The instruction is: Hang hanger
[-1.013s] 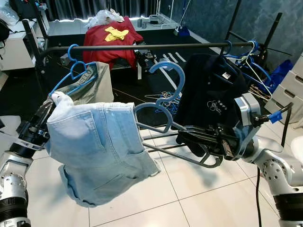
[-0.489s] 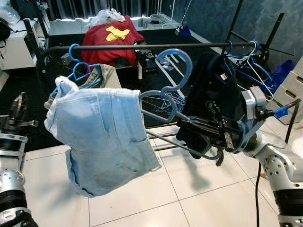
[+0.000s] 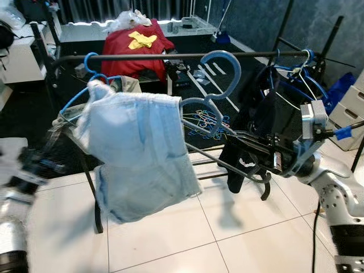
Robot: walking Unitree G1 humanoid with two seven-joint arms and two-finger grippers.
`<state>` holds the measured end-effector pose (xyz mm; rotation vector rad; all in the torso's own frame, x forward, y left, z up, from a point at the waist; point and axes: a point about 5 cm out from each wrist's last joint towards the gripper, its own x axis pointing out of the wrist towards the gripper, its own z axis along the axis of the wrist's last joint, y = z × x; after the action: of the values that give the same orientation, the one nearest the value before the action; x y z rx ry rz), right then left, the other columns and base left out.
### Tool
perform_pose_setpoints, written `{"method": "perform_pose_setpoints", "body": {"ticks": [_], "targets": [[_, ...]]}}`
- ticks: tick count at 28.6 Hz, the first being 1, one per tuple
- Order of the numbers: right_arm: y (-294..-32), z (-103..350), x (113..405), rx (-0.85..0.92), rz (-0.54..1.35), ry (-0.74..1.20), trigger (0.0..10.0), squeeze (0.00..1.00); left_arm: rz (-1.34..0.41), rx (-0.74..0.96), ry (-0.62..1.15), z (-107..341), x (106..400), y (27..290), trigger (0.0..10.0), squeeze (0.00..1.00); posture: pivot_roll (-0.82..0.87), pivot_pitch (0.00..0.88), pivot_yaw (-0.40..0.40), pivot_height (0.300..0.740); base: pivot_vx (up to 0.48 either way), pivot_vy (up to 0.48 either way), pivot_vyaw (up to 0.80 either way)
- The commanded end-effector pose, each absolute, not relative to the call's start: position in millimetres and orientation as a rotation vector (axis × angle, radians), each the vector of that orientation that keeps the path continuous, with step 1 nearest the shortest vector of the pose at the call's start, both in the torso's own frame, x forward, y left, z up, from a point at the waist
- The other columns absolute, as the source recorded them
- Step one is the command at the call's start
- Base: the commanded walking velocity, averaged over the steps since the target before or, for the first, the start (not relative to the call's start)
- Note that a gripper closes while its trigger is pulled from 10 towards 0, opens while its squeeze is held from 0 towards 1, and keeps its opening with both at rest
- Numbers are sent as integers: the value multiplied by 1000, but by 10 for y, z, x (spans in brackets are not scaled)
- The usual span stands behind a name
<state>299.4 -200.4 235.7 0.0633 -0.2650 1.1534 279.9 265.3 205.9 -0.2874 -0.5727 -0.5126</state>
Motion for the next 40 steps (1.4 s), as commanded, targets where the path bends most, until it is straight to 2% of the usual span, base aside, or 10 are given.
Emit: {"method": "perform_pose_setpoints", "body": {"ticks": [1, 12, 18, 21, 22, 26, 27, 28, 29, 40], "targets": [[-2022, 2469, 2995, 51, 1144, -344, 0, 0, -464, -242, -630, 2141, 2802, 2581, 10000, 1000, -169, 50, -29, 740, 0, 0, 0], [-1949, 2501, 3005, 71, 1172, -359, 0, 0, -244, -202, -541, 1976, 2949, 1888, 10000, 1000, -194, 73, -19, 740, 0, 0, 0], [-1918, 2516, 2995, 76, 1175, -370, 0, 0, -179, -158, -486, 1879, 2921, 1777, 10000, 1000, -195, 88, -18, 740, 0, 0, 0], [-1892, 2521, 2973, 88, 1193, -374, 0, 0, -134, -120, -475, 1848, 2935, 1772, 10000, 808, -195, 88, -17, 740, 0, 0, 0], [-1886, 2522, 2964, 92, 1199, -375, 0, 0, -116, -109, -480, 1852, 2942, 1768, 10000, 557, -194, 90, -15, 740, 0, 0, 0], [-1881, 2523, 2958, 95, 1202, -376, 0, 0, -96, -98, -489, 1860, 2948, 1757, 10000, 557, -194, 90, -15, 740, 0, 0, 0], [-1880, 2524, 2956, 97, 1202, -377, 0, 0, -80, -97, -495, 1872, 2952, 1760, 6392, 306, -194, 93, -13, 740, 0, 0, 0], [-1880, 2524, 2956, 97, 1202, -377, 0, 0, -80, -97, -495, 1872, 2952, 1760, 6392, 306, -194, 93, -13, 740, 0, 0, 0], [-1877, 2524, 2951, 99, 1205, -377, 0, 0, -78, -111, -495, 1880, 2957, 1751, 0, 12, -195, 94, -12, 740, 0, 0, 0], [-1861, 2509, 2941, 106, 1211, -371, 0, 0, -90, -132, -500, 1903, 2960, 1688, 0, 0, -192, 99, -13, 740, 0, 0, 0]]}}
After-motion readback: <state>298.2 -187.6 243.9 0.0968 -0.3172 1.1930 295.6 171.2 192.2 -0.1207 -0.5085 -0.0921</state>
